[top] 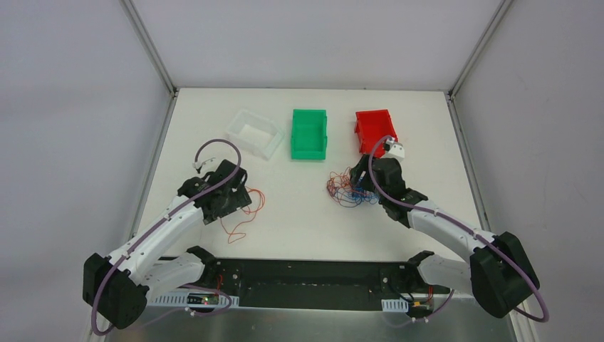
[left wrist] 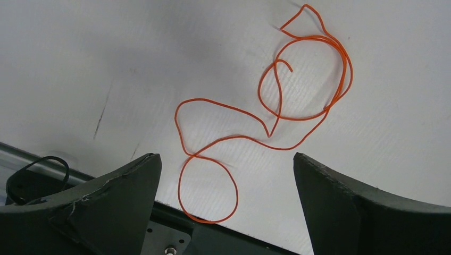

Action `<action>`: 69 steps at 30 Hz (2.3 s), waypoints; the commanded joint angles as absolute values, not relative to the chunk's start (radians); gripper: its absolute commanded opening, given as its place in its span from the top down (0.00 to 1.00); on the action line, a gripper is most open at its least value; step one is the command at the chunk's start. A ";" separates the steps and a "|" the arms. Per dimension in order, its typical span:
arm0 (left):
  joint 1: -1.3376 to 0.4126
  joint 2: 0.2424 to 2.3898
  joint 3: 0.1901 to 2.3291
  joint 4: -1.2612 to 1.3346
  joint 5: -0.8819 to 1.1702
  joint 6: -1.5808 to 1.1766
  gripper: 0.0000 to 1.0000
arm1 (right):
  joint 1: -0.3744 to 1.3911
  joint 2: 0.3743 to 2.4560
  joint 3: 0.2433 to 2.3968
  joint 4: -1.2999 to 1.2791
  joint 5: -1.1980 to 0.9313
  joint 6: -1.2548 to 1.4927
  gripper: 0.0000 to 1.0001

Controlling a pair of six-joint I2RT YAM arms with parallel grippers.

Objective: Untangle the cables

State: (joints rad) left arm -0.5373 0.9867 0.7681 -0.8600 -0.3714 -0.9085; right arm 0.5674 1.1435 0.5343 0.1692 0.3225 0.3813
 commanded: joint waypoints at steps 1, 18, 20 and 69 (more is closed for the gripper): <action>-0.508 0.983 0.760 -0.916 -0.337 -0.976 0.01 | 0.569 1.112 0.538 0.205 0.312 0.391 0.30; -0.405 1.147 0.665 -0.621 -0.026 -0.795 0.01 | 0.570 1.091 0.529 0.203 0.309 0.386 0.30; -0.405 1.182 0.689 -0.612 -0.033 -0.792 0.01 | 0.570 1.092 0.529 0.204 0.309 0.385 0.30; -0.340 1.183 0.580 -0.373 0.014 -0.739 0.01 | 0.570 1.091 0.529 0.207 0.286 0.368 0.30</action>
State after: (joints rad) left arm -0.2626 1.1030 0.5278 -0.3656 0.0795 -0.7643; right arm 0.5674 1.0912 0.5220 0.1719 0.2966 0.3775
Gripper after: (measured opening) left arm 0.990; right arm 0.701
